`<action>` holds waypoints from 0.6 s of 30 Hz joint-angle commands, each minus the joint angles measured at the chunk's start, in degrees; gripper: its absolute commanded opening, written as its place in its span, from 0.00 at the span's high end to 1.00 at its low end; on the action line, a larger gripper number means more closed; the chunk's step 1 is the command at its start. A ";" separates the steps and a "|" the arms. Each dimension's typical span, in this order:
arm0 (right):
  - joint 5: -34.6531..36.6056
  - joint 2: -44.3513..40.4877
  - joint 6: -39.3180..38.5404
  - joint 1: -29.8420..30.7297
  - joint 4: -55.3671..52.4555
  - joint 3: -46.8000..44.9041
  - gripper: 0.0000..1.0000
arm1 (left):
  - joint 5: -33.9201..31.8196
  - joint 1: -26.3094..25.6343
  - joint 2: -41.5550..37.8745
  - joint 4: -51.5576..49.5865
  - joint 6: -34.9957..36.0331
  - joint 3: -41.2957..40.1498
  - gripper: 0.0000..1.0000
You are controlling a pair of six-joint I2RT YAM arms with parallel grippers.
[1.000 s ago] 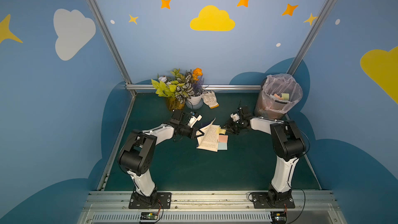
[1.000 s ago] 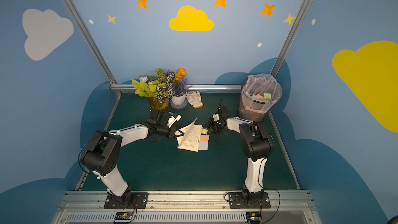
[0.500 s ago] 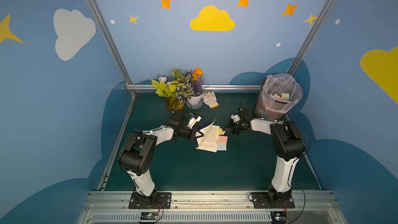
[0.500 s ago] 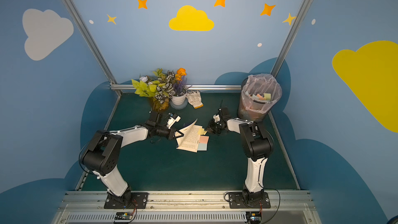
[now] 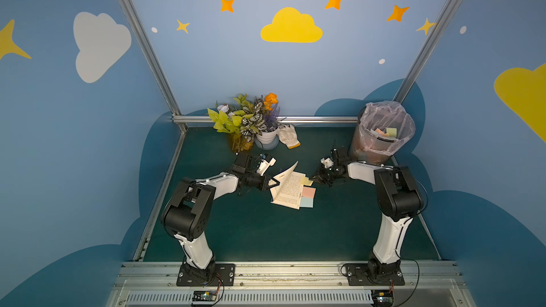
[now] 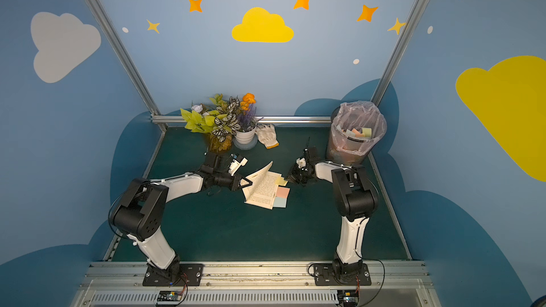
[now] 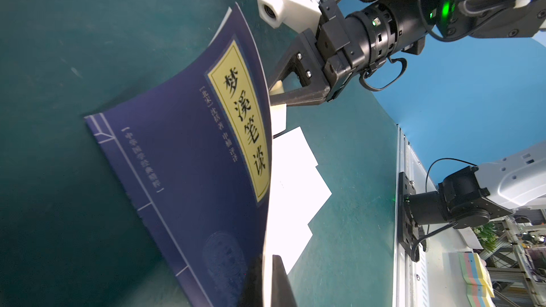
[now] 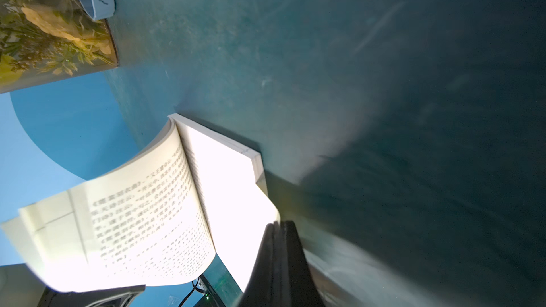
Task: Peel off the used sticky note
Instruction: Tear off the note from the book.
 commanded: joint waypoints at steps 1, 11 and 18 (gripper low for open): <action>2.06 -2.85 -1.97 -1.96 -2.51 -0.69 1.00 | -1.78 0.31 0.74 -2.41 0.14 -0.83 0.97; -0.05 -6.01 -3.93 -4.56 -5.81 0.18 1.00 | -2.50 0.32 1.13 -2.23 -0.01 -0.88 0.97; 3.91 -17.86 -11.58 -5.32 -18.86 7.70 1.00 | -3.27 0.28 1.32 -2.21 -0.20 -0.78 0.97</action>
